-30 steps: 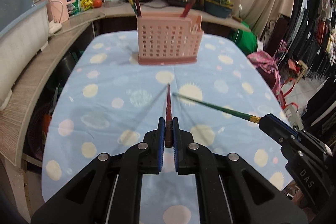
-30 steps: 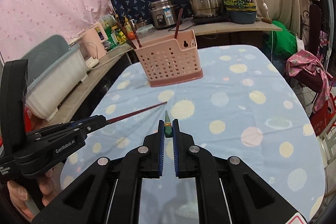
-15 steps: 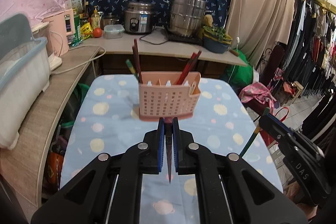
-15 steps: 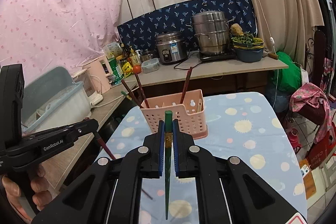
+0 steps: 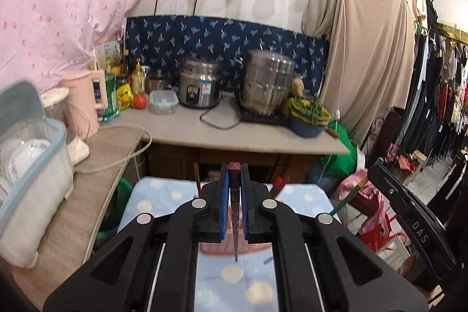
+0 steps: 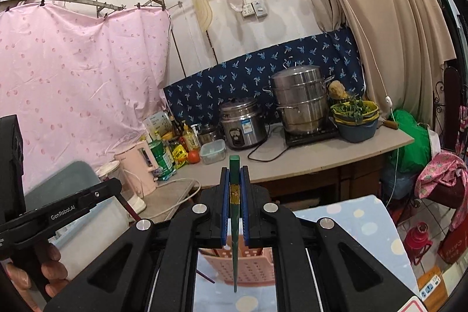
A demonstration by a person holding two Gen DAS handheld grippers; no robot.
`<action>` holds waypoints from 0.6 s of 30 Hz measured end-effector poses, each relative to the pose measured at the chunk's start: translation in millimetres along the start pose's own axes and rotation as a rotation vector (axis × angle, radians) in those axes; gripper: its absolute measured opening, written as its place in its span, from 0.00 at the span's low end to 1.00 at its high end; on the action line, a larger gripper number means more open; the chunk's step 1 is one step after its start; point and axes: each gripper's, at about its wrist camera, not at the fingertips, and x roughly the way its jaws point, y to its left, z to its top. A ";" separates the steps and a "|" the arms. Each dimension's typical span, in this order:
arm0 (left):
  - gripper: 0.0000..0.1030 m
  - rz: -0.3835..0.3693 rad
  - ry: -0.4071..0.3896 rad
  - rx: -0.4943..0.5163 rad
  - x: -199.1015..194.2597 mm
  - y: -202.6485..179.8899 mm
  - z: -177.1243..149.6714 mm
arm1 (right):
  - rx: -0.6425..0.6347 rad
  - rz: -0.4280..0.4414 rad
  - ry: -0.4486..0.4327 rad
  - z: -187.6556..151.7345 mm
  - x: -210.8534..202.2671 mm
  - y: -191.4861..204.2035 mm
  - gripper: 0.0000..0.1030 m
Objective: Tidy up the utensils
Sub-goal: 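Lift both chopsticks and carry them over the pink basket, then open both tools to drop the chopsticks into the basket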
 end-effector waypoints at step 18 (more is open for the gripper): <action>0.07 0.054 0.006 0.012 89.6 9.9 19.0 | 0.025 -0.032 0.106 -24.6 110.7 -21.3 0.07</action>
